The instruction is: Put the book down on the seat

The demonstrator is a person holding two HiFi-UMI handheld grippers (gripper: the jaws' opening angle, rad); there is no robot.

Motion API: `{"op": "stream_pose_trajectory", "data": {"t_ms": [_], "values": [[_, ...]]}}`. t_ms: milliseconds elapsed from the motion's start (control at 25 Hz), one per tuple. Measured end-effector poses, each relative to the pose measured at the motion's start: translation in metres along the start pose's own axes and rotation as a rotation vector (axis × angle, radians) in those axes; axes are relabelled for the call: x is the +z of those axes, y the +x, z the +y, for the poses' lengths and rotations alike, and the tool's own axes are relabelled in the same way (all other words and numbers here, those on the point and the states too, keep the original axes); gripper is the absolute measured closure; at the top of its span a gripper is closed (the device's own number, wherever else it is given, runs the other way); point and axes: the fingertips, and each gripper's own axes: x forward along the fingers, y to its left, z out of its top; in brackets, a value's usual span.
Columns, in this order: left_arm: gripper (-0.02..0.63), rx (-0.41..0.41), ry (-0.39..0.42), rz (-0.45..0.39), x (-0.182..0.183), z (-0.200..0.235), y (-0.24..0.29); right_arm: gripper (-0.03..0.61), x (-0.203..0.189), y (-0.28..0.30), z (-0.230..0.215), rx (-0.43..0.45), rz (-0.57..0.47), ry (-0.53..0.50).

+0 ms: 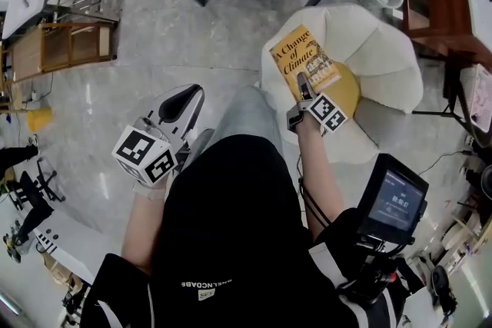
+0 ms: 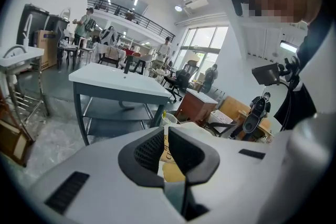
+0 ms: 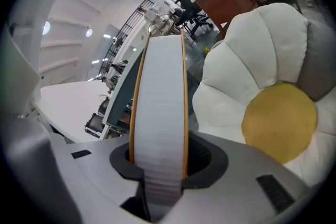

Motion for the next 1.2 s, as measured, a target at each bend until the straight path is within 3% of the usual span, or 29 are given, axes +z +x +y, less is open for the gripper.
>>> {"op": "stream_pose_trajectory", "data": {"t_ms": [480,760,1200], "values": [[0.597,-0.022,-0.029,0.029,-0.034,0.015,0.035,0.419,-0.018,0.041,-0.078,-0.083,0.007,0.143],[0.597,-0.029,-0.034,0.046,-0.046,0.029,0.051,0.419,-0.024,0.066,-0.112,-0.137,0.032,0.146],[0.597,-0.056,-0.032,0.082,-0.060,0.024,0.060,0.419,-0.028,0.067,-0.138,-0.153,0.034,0.151]]}}
